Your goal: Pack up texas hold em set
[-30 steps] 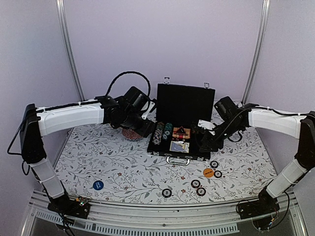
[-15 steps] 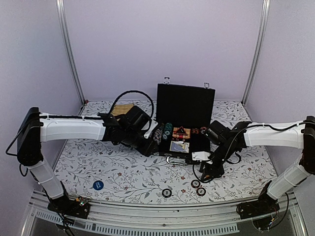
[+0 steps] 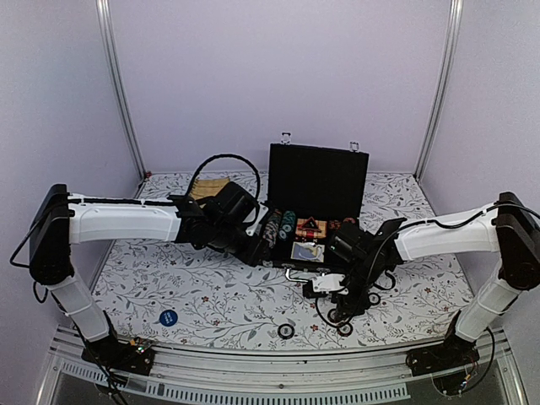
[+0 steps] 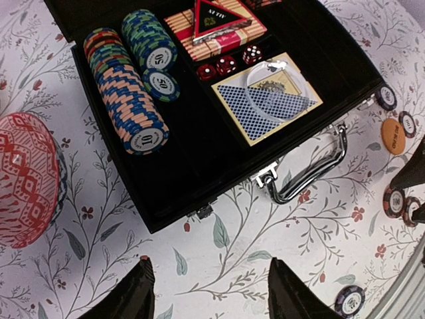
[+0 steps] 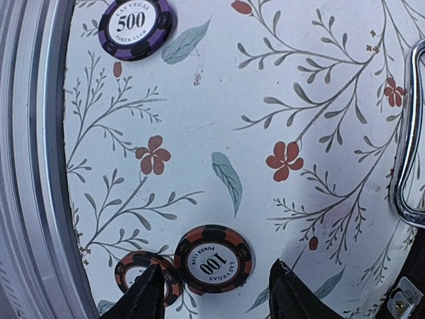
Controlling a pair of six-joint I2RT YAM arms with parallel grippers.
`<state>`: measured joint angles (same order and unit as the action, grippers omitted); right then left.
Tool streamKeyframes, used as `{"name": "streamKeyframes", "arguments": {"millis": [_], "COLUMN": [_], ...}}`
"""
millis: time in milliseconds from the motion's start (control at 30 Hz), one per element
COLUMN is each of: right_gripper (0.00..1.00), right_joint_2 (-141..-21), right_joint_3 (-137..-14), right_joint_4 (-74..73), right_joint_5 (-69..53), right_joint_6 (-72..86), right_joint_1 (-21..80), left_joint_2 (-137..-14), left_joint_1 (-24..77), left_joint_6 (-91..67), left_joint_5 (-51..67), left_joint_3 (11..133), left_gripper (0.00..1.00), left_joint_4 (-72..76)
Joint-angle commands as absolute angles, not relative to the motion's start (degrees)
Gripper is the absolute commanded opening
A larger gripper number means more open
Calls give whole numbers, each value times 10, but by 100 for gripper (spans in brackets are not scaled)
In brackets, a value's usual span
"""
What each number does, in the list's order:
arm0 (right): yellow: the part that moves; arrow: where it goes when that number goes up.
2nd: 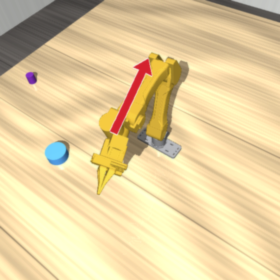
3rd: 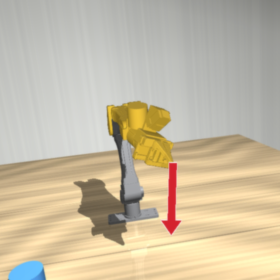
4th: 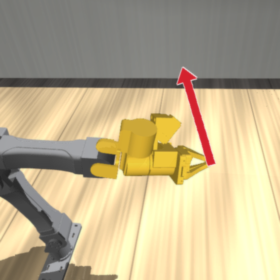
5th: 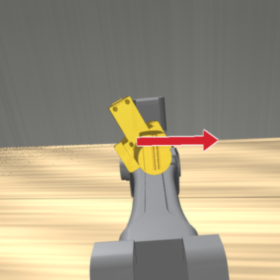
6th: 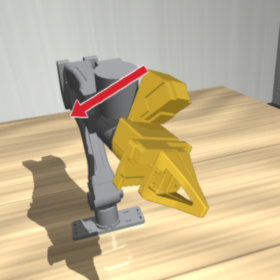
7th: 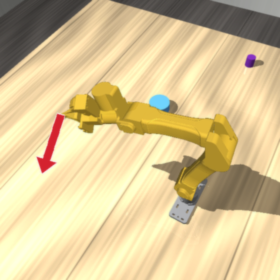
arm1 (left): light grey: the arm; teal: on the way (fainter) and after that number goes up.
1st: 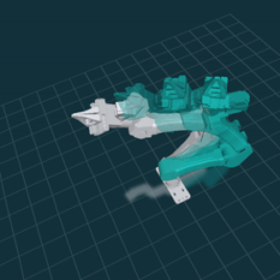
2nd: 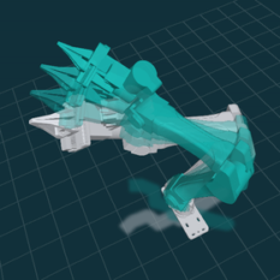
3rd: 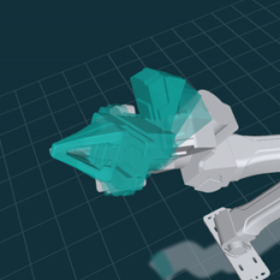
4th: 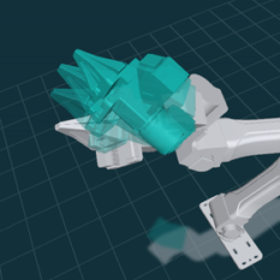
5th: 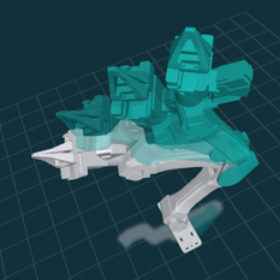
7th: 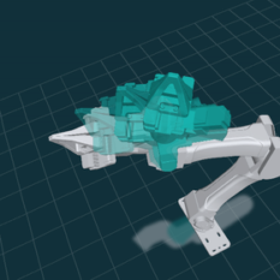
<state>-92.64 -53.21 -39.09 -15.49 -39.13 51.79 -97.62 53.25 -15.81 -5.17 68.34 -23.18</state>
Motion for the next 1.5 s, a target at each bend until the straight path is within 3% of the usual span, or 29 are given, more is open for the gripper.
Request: {"name": "streamKeyframes", "arguments": {"millis": [0, 433, 700, 833, 933, 1267, 1467], "right_gripper": [55, 55, 47, 56, 56, 34, 32], "right_joint_2": [-954, -984, -987, -984, -985, -989, -934], "right_joint_3": [-550, -544, -532, -526, -522, -526, -575], "right_joint_4": [-378, -391, -386, -390, -389, -396, -419], "right_joint_5": [-126, -44, -31, -55, -60, -59, -54], "right_joint_6": [-380, -367, -366, -374, -376, -368, -377], "right_joint_1": [534, 559, 565, 571, 579, 581, 561], "left_joint_2": [-970, -971, -975, -974, -971, -975, -973], "left_joint_1": [536, 536, 536, 536, 536, 536, 536], "left_joint_6": [-164, -163, -162, -162, -161, -160, -159], "left_joint_5": [-62, -77, -83, -83, -86, -89, -94], "left_joint_3": [683, 683, 686, 686, 685, 686, 685], "left_gripper": [59, 59, 59, 59, 59, 59, 59], "left_joint_4": [-221, -221, -217, -218, -218, -218, -220]}}
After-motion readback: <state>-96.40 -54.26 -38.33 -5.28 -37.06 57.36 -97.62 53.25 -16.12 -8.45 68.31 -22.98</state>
